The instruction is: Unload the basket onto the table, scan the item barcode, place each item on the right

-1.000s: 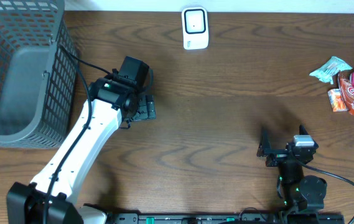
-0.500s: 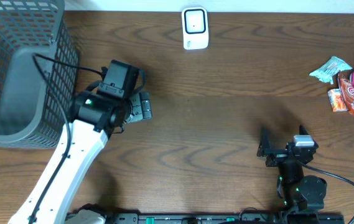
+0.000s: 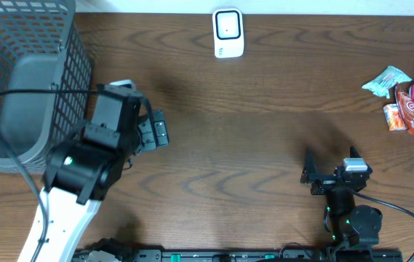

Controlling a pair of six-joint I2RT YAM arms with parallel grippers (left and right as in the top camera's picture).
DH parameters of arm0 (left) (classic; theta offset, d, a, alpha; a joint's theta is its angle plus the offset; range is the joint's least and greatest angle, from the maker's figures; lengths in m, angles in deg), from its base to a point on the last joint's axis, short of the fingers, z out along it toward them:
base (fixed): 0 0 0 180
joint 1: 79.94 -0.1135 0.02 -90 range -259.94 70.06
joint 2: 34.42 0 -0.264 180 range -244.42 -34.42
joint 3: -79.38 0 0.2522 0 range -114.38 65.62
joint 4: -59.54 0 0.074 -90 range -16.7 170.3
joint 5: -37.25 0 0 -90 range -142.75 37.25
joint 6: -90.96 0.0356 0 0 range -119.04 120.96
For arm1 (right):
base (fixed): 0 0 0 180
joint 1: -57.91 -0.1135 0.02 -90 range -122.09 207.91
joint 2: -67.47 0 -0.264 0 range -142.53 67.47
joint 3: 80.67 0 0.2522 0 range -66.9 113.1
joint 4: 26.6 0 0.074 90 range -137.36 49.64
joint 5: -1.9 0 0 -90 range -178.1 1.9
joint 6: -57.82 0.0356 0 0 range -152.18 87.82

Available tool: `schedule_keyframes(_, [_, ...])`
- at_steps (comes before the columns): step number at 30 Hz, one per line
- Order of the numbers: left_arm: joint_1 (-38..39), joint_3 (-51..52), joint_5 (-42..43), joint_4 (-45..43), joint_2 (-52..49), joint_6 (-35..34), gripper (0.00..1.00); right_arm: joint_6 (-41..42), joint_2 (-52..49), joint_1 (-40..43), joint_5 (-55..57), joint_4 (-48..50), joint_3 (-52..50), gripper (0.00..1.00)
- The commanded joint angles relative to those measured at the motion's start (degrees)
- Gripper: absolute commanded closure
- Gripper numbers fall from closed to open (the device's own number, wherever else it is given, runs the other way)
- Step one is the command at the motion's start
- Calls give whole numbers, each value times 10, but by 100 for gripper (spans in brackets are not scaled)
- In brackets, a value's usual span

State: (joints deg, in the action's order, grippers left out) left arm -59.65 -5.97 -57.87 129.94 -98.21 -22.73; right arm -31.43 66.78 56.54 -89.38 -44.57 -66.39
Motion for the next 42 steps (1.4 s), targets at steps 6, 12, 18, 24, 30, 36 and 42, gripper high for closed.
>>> schedule_keyframes(6, [-1,1,-12,21,65,10,2,-4,4,-5,3,-1,-2,1])
schedule_keyframes(12, [-1,2,-16,36,106,17,2,-4,4,-5,3,-1,-2,1])
schedule_keyframes(18, [-1,38,-16,26,158,64,2,-4,4,-5,3,-1,-2,1])
schedule_keyframes(24, [-1,139,-12,-73,240,88,2,-4,4,-5,3,-1,-2,1])
schedule_keyframes(30, [-2,259,11,-200,344,115,2,-4,4,-5,3,-1,-2,1])
schedule_keyframes(36, [-1,337,11,-298,417,123,2,-4,4,-5,3,-1,-2,0])
schedule_keyframes(42, [-8,402,10,-368,459,140,2,-4,4,-5,3,-1,-2,1])
